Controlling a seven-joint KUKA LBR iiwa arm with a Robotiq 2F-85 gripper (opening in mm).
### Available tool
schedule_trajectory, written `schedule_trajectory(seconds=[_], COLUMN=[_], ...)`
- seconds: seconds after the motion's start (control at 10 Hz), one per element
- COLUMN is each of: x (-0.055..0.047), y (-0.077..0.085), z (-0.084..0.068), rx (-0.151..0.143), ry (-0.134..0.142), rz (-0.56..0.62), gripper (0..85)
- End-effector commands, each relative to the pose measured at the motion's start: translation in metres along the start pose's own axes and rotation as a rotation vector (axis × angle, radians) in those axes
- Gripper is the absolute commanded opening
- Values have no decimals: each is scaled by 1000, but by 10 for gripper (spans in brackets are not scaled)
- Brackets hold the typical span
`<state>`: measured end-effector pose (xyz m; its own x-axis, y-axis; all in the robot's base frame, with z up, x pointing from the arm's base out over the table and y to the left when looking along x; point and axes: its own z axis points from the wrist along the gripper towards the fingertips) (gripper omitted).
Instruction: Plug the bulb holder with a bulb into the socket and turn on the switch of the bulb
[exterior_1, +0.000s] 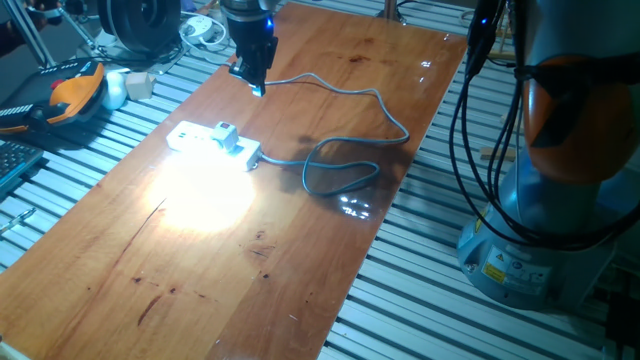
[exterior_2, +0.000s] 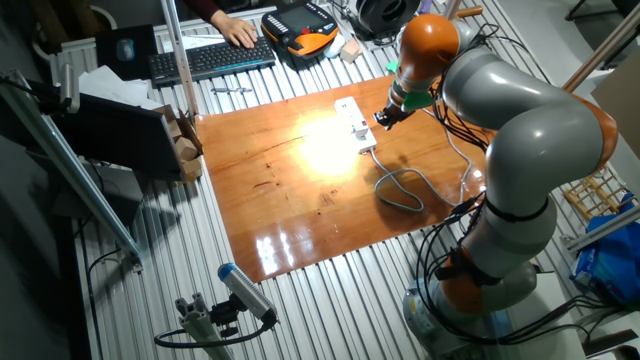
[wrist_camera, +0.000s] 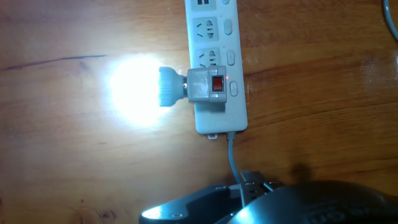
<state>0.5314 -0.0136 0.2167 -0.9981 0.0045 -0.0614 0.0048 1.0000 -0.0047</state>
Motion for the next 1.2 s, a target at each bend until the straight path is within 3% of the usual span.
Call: schedule_trajectory(seconds=[0.0,1.1], x=[-1,-3], y=[-1,-3], z=[-1,1], rx=[1,6], ry=[4,0], rz=[-5,-6], gripper=[0,0])
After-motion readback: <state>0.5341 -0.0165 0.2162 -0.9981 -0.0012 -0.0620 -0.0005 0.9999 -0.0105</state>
